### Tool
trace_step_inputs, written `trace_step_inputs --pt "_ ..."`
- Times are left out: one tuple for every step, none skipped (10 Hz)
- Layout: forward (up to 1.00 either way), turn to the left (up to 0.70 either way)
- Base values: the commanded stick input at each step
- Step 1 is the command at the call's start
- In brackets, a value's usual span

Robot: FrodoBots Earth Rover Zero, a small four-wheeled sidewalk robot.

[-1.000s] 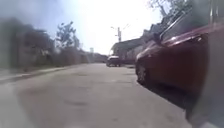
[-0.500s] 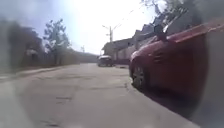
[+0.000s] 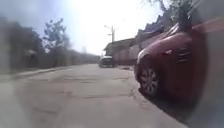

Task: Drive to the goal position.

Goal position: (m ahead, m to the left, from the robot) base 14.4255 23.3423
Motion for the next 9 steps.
trace_step_inputs --pt "1.0 -0.4" --pt "1.0 -0.4" --pt "1.0 -0.23" --pt "1.0 -0.05" --pt "1.0 0.0" --pt "1.0 0.0" --pt "1.0 0.0" --pt "1.0 0.0" --pt "1.0 0.0"
